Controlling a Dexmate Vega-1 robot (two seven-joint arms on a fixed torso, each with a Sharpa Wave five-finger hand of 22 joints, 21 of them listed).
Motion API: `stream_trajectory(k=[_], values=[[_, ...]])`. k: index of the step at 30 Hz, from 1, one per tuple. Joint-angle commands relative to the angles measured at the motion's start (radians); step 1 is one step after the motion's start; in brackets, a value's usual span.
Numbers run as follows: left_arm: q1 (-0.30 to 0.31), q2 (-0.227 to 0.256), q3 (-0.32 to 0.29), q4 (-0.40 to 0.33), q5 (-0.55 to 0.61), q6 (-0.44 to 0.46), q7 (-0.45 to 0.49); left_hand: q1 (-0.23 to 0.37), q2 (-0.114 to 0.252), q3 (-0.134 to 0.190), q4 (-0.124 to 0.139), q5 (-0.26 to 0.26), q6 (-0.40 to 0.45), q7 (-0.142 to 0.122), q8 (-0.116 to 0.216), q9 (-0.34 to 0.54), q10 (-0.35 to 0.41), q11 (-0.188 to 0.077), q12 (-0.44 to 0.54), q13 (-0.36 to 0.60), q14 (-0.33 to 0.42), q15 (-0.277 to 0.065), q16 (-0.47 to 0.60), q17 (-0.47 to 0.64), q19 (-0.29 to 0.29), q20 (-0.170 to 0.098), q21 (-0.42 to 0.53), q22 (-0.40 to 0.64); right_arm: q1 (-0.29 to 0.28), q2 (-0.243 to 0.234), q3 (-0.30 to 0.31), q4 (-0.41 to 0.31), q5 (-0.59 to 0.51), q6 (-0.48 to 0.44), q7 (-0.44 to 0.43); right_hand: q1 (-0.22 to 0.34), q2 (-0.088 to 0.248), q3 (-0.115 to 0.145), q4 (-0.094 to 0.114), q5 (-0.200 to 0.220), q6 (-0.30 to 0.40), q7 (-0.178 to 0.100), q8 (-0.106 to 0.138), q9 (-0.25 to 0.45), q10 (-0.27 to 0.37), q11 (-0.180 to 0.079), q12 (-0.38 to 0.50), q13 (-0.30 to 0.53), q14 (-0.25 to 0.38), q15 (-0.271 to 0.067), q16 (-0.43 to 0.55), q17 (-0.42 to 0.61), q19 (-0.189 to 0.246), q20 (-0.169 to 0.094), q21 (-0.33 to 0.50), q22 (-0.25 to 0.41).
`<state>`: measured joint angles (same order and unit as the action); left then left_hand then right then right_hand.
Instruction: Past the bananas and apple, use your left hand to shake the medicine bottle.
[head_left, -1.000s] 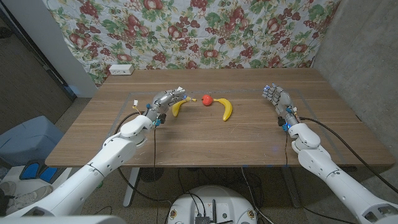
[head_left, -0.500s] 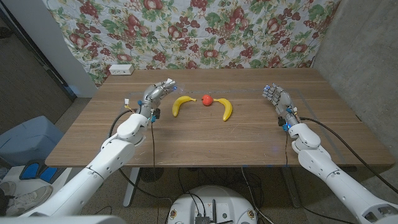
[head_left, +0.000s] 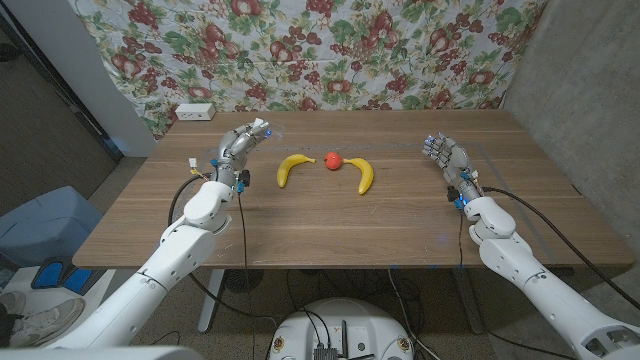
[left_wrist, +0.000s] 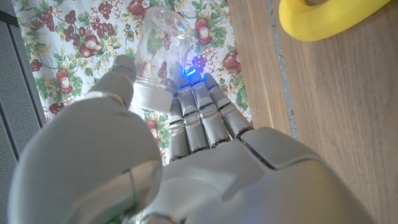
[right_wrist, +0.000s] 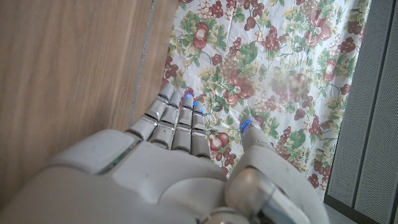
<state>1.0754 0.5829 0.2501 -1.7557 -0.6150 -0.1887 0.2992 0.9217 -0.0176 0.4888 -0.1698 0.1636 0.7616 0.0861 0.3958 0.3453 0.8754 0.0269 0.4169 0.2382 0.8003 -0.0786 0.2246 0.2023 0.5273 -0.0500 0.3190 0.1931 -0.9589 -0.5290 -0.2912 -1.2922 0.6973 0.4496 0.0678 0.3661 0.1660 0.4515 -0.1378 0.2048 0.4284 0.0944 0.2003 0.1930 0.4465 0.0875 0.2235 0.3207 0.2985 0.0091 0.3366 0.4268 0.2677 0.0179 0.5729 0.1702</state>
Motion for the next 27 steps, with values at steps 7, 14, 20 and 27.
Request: stream_trajectory(k=[7, 14, 20, 27], values=[[-0.035, -0.001, 0.041, 0.023, -0.033, 0.049, -0.072, 0.193, 0.198, 0.005, 0.004, 0.009, 0.103, -0.046, 0.005, 0.029, 0.210, -0.191, -0.002, 0.134, 0.008, -0.157, -0.002, 0.003, -0.007, -0.010, 0.009, 0.003, 0.001, 0.004, -0.001, 0.006, 0.000, -0.002, -0.003, -0.004, -0.003, 0.002, -0.003, 0.006, 0.008, -0.001, 0.005, 0.005, 0.005, -0.002, 0.009, 0.001, 0.004, -0.003, 0.003, 0.002, 0.006, 0.000, -0.005, 0.005], [-0.055, 0.017, 0.078, 0.031, -0.064, 0.113, -0.126, 0.193, 0.197, 0.005, 0.004, 0.009, 0.104, -0.047, 0.004, 0.029, 0.212, -0.191, -0.002, 0.134, 0.008, -0.158, -0.003, 0.002, -0.006, -0.009, 0.010, 0.003, 0.006, 0.007, -0.002, 0.013, 0.001, -0.001, 0.001, -0.003, -0.003, 0.002, -0.004, 0.007, 0.008, 0.000, 0.005, 0.005, 0.003, -0.001, 0.008, 0.001, 0.004, -0.002, 0.003, 0.002, 0.007, 0.000, -0.008, 0.005], [-0.071, 0.029, 0.105, 0.039, -0.085, 0.152, -0.170, 0.193, 0.198, 0.006, 0.005, 0.010, 0.102, -0.045, 0.002, 0.031, 0.211, -0.187, -0.004, 0.135, 0.007, -0.158, -0.004, 0.002, -0.008, -0.008, 0.010, 0.003, 0.012, 0.008, -0.005, 0.020, 0.000, -0.001, 0.006, -0.003, -0.003, 0.002, -0.004, 0.007, 0.008, -0.001, 0.005, 0.005, 0.004, -0.001, 0.009, 0.001, 0.004, -0.003, 0.003, 0.002, 0.008, 0.000, -0.009, 0.005], [-0.084, 0.030, 0.124, 0.050, -0.095, 0.167, -0.194, 0.193, 0.198, 0.005, 0.005, 0.010, 0.105, -0.044, 0.002, 0.032, 0.213, -0.187, -0.003, 0.137, 0.007, -0.158, -0.004, 0.002, -0.009, -0.008, 0.011, 0.003, 0.015, 0.008, -0.005, 0.022, 0.000, -0.002, 0.007, -0.002, -0.003, 0.002, -0.004, 0.007, 0.007, 0.000, 0.005, 0.005, 0.002, -0.001, 0.008, 0.001, 0.005, -0.004, 0.004, 0.002, 0.008, 0.000, -0.012, 0.005]])
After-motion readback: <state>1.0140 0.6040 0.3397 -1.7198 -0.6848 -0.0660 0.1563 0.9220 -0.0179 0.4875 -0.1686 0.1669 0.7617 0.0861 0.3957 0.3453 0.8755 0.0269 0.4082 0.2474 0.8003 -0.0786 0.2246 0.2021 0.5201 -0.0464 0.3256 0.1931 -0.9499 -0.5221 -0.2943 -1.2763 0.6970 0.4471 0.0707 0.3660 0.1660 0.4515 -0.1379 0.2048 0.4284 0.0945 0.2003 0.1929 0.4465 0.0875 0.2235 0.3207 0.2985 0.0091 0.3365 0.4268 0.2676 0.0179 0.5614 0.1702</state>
